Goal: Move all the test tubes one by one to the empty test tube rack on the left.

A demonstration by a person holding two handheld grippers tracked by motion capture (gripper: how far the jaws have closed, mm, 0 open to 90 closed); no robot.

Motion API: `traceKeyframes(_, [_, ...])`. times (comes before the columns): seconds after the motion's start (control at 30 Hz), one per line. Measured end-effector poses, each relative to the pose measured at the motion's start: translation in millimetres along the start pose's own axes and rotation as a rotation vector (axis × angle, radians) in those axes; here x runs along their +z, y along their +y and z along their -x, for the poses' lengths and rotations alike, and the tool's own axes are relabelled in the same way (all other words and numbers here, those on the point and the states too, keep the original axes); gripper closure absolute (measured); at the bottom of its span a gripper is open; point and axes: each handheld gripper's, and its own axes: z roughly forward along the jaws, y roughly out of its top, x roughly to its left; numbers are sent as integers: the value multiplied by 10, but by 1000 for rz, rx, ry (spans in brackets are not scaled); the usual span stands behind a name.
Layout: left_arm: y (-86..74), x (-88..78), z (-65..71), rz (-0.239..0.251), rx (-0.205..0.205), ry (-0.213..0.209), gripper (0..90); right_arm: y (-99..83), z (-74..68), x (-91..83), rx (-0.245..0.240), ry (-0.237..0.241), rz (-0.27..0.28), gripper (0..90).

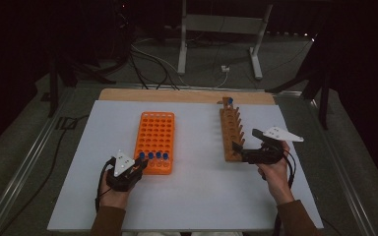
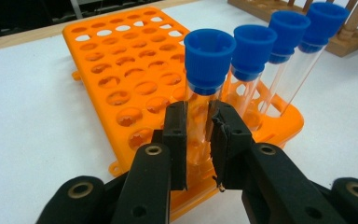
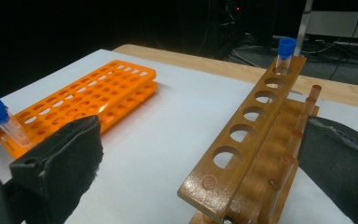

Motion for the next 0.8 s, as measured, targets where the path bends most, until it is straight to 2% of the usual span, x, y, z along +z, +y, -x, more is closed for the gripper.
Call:
traceKeyframes(0.47, [0, 30, 14, -19, 26, 1, 786, -27, -5, 27, -4, 3, -9, 3])
traceKeyframes(0.8, [4, 32, 11, -28, 25, -1, 783, -38, -19, 42, 0, 10, -12, 3])
